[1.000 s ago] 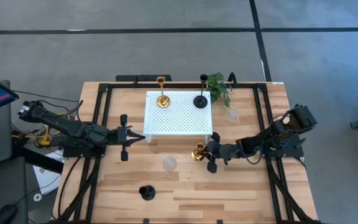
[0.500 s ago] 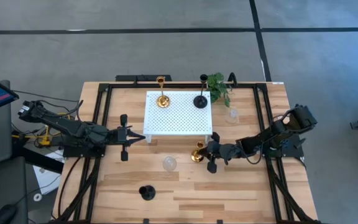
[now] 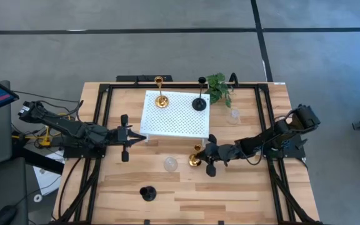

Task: Pick & Place candle stick holders
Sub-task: Put the gold candle holder on the shelf

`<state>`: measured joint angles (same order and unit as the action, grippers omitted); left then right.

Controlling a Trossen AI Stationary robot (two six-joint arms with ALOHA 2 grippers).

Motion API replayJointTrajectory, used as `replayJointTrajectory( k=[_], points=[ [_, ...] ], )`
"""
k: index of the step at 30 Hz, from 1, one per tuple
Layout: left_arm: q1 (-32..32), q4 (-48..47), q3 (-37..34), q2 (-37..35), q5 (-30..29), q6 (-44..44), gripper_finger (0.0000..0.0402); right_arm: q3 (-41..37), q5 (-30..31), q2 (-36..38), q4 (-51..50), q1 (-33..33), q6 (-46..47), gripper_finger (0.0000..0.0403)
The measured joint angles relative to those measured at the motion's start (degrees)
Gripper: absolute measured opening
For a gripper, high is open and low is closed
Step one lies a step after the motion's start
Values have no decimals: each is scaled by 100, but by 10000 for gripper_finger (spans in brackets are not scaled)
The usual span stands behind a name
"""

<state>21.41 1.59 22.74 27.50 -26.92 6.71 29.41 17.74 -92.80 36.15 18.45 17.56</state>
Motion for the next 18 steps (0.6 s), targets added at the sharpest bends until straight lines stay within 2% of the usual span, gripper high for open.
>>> replayJointTrajectory(
  k=[12, 18],
  points=[
    [2, -6, 0, 52, 0, -12, 12, 85, 636, 1136, -1522, 157, -13, 9],
    [0, 305, 0, 390, 146, -14, 12, 85, 698, 1870, -1811, 306, 4, 7]
  ],
)
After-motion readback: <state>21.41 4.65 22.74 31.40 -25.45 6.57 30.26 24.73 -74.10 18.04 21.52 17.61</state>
